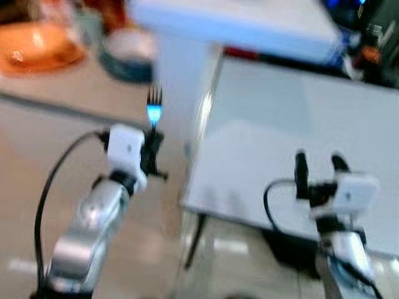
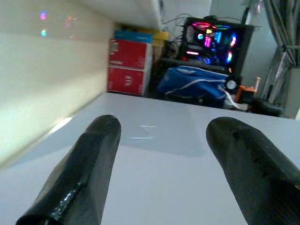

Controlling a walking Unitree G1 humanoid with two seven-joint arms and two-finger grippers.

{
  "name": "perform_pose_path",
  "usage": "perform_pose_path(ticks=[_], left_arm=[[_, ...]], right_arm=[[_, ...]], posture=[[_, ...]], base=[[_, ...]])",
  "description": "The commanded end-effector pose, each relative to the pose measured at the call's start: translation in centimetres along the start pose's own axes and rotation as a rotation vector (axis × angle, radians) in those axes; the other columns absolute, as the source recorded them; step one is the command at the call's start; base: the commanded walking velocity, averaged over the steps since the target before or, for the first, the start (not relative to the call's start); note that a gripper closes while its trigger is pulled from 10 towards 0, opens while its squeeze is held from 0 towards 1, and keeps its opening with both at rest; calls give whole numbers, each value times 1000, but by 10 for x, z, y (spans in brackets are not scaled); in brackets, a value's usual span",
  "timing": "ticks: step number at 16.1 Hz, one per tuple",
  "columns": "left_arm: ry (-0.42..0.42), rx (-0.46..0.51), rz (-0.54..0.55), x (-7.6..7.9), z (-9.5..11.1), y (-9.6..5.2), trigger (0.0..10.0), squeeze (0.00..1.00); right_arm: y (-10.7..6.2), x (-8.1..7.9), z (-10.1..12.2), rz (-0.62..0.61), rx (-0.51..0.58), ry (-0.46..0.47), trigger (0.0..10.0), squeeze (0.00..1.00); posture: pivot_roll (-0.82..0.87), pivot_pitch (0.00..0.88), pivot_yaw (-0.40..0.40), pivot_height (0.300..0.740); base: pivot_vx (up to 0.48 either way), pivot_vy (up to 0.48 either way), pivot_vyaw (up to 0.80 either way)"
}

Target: Setting the table

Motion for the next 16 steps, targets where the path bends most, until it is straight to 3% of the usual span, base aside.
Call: perform_pose_path(ticks=[1, 6, 16], left_arm=[[0, 10, -22, 7, 4, 1, 10000, 0], [-8, 6, -14, 4, 4, 9, 10000, 0], [5, 21, -42, 6, 7, 17, 10000, 0]], right_arm=[[1, 7, 3, -25, 5, -18, 10000, 0], [7, 15, -5, -36, -56, -47, 10000, 0], [0, 18, -9, -64, -77, -37, 10000, 0]], posture=[[60, 66, -36, 740], [57, 65, -19, 740], [45, 59, -6, 740]], base=[[0, -480, 0], [0, -480, 0], [0, -480, 0]])
Point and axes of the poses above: a point about 5 cm out from each wrist's last joint towards the gripper, its own y axis pointing out of the wrist towards the gripper, its own z axis along the axis of the wrist's last joint, x = y × z, the point moved 4 cm from there along y, pointing out of the wrist towards the gripper, and after that the axes turned 9 degrees about y, right-handed, at the moved point
